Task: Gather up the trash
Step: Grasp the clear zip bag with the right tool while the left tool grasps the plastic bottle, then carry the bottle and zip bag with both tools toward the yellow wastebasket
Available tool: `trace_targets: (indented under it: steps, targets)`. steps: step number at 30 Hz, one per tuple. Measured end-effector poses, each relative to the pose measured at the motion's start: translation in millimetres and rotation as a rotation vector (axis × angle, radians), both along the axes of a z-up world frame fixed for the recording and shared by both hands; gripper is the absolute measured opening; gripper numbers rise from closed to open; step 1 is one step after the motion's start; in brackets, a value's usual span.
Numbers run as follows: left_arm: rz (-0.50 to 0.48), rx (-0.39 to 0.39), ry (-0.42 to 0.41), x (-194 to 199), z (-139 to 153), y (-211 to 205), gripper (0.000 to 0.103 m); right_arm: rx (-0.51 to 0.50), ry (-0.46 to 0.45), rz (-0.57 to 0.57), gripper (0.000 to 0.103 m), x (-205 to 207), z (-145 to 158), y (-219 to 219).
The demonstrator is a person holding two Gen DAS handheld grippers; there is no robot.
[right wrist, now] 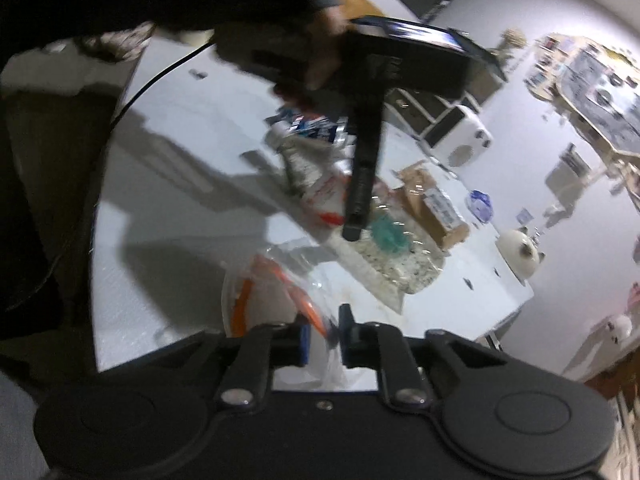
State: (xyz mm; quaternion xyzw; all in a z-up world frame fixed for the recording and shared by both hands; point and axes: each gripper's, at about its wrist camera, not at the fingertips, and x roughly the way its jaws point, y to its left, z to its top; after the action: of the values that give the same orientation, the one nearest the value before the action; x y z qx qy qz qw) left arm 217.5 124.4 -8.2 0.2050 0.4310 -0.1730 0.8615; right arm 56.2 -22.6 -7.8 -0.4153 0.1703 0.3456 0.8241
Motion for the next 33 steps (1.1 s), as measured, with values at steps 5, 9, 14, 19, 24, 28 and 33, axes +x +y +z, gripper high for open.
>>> trace_targets:
  steps: [5,9,14,19,24,28,33]
  targets:
    - [0.1,-0.092,-0.06,-13,2,10,0.075,0.122,0.014,-0.075,0.007,13,16,-16]
    - [0.15,-0.159,-0.095,-30,7,15,0.074,0.213,0.047,-0.135,0.006,23,25,-30]
    - [0.202,-0.214,-0.163,-54,19,16,0.073,0.364,0.092,-0.24,0.006,36,33,-48]
    - [0.255,-0.274,-0.22,-73,35,16,0.071,0.557,0.131,-0.359,0.006,49,43,-67]
    - [0.271,-0.315,-0.251,-88,45,5,0.07,0.676,0.158,-0.423,0.006,53,46,-81]
    - [0.261,-0.34,-0.278,-96,50,-7,0.069,0.727,0.167,-0.459,0.006,50,47,-93]
    - [0.233,-0.366,-0.29,-103,53,-24,0.069,0.769,0.174,-0.495,0.006,47,48,-107]
